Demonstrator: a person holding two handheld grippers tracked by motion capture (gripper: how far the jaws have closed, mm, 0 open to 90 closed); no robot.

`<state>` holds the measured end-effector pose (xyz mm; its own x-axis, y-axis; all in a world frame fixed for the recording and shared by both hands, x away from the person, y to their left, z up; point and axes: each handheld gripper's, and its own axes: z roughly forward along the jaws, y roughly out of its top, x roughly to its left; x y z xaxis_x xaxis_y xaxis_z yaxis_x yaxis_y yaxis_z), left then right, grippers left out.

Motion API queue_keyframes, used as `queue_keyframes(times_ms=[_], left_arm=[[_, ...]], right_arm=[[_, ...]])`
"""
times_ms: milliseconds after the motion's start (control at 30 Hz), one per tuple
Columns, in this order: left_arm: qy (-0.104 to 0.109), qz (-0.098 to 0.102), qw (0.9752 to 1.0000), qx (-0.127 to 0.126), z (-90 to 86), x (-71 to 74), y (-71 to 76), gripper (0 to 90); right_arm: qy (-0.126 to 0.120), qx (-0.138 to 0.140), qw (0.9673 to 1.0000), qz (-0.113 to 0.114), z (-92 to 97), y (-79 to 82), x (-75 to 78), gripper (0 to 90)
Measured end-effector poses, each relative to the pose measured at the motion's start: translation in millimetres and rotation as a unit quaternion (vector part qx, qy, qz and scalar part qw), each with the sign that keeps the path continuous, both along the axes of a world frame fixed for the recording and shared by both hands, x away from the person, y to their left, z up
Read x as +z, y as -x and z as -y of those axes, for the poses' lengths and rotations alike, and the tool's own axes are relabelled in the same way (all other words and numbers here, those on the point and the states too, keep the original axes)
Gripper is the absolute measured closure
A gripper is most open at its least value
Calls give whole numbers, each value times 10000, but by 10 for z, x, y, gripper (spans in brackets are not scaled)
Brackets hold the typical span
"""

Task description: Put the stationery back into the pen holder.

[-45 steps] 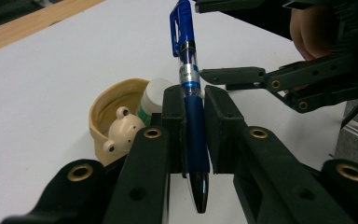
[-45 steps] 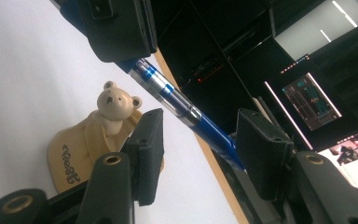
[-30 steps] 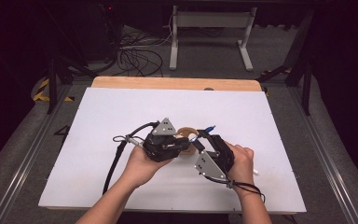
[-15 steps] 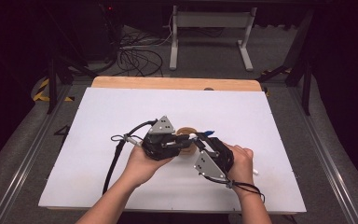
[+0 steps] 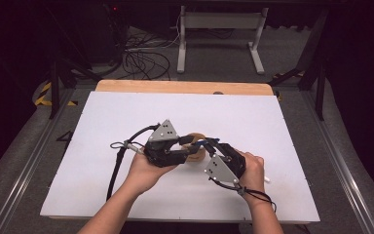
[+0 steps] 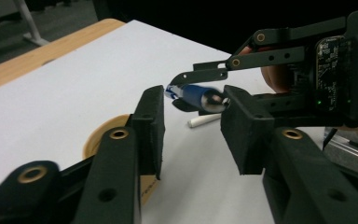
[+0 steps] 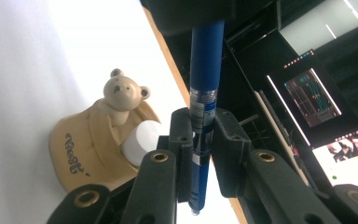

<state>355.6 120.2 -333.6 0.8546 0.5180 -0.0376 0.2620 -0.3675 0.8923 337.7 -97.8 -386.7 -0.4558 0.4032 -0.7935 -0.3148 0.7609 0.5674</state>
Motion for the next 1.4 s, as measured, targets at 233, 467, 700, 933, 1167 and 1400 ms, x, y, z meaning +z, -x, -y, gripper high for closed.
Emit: queue_keyframes(times_ms=[233,467,700,933,1167,1400], left_arm=[[-25,177,9998,40,-92,-1,3,512],[33,227,9996,158,-220,-54,-9,452],[17,322,9991,258,-411,-173,15,412],[115,332,9984,451,-644,-299,26,368],[160,438,9974,544,-801,-354,47,325],[177,505,9961,698,-944,-490,69,288]], right_arm=[[-649,-54,9976,-224,75,-30,47,796],[-1217,-105,9914,-469,130,-68,54,796],[-1756,-47,9824,-635,118,-110,58,796],[-2264,104,9707,-797,96,-167,60,795],[-2820,234,9539,-998,75,-236,48,795],[-3212,386,9370,-1316,23,-351,22,795]])
